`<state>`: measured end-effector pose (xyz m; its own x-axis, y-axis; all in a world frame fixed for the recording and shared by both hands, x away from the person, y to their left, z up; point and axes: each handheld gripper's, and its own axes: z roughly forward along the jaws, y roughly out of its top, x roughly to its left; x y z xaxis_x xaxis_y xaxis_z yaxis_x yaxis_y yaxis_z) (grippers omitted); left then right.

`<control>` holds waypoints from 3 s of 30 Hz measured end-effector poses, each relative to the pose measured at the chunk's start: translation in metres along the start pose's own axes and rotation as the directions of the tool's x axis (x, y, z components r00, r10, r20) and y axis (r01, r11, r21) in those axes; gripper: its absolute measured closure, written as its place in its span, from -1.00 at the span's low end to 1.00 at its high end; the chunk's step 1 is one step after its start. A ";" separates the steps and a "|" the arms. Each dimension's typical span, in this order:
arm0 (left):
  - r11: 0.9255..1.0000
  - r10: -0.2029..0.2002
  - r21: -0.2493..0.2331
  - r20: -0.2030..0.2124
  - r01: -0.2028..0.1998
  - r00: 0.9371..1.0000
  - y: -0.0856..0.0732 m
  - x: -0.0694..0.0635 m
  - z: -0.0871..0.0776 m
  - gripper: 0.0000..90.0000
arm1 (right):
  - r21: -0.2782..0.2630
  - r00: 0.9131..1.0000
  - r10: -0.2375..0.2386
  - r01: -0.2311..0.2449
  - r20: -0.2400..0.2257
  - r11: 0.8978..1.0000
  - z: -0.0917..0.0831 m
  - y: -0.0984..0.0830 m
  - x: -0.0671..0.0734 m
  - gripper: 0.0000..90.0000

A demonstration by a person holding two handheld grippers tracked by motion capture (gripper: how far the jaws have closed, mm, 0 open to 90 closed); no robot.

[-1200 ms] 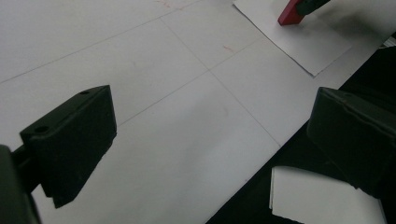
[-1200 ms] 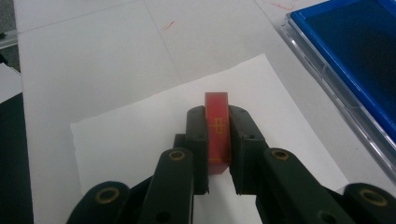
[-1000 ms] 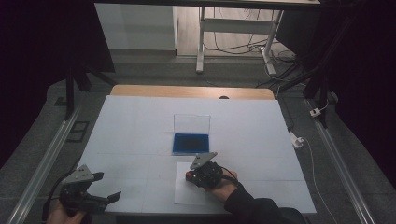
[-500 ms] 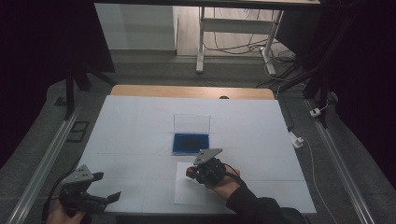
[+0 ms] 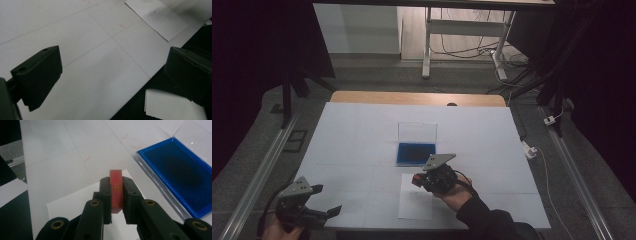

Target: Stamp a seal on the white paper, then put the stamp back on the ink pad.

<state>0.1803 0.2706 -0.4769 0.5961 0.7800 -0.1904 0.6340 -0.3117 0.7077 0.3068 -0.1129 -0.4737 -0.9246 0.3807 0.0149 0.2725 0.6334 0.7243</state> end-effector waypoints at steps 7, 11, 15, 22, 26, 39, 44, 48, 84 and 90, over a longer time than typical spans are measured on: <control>1.000 -0.003 -0.003 0.003 0.003 1.000 0.000 0.000 0.000 -0.96 | -0.014 1.000 0.010 -0.010 -0.001 1.000 -0.003 0.003 -0.003 0.76; 1.000 -0.001 -0.001 0.002 0.001 1.000 0.000 0.000 0.000 -0.96 | -0.022 1.000 0.023 -0.023 0.003 0.999 -0.005 0.005 -0.005 0.76; 1.000 -0.002 -0.002 0.004 0.002 1.000 0.000 0.000 0.000 -0.96 | -0.036 0.999 0.031 -0.031 0.013 0.999 -0.009 0.007 -0.008 0.76; 1.000 0.001 0.001 0.003 -0.001 1.000 0.000 0.000 0.000 -0.96 | -0.053 0.999 0.036 -0.034 0.026 0.998 -0.014 0.009 -0.013 0.76; 1.000 0.000 0.000 0.005 0.000 1.000 0.000 0.001 0.000 -0.96 | -0.060 0.999 0.042 -0.040 0.029 0.997 -0.014 0.011 -0.015 0.76; 1.000 0.000 0.001 0.003 0.000 1.000 0.000 0.000 0.000 -0.96 | -0.083 0.996 0.065 -0.060 0.056 0.995 -0.019 0.015 -0.025 0.76; 1.000 0.000 0.002 0.003 0.000 1.000 0.000 0.001 0.000 -0.96 | -0.097 0.996 0.066 -0.060 0.063 0.994 -0.019 0.017 -0.029 0.76; 1.000 -0.003 0.002 0.003 0.003 1.000 0.000 0.001 0.000 -0.96 | -0.084 0.996 0.058 -0.052 0.068 0.995 -0.016 0.020 -0.034 0.76; 1.000 -0.007 0.000 0.005 0.007 1.000 0.000 0.001 0.000 -0.96 | 0.024 0.984 0.092 -0.097 0.153 0.995 0.051 0.032 -0.092 0.76; 1.000 -0.006 -0.001 0.005 0.006 1.000 0.000 0.001 0.000 -0.96 | 0.044 0.983 0.087 -0.095 0.162 0.994 0.060 0.030 -0.094 0.76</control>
<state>0.1806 0.2715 -0.4772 0.5949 0.7791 -0.1978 0.6371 -0.3070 0.7070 0.4175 -0.0889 -0.4943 -0.8418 0.5386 -0.0341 0.3711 0.6235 0.6881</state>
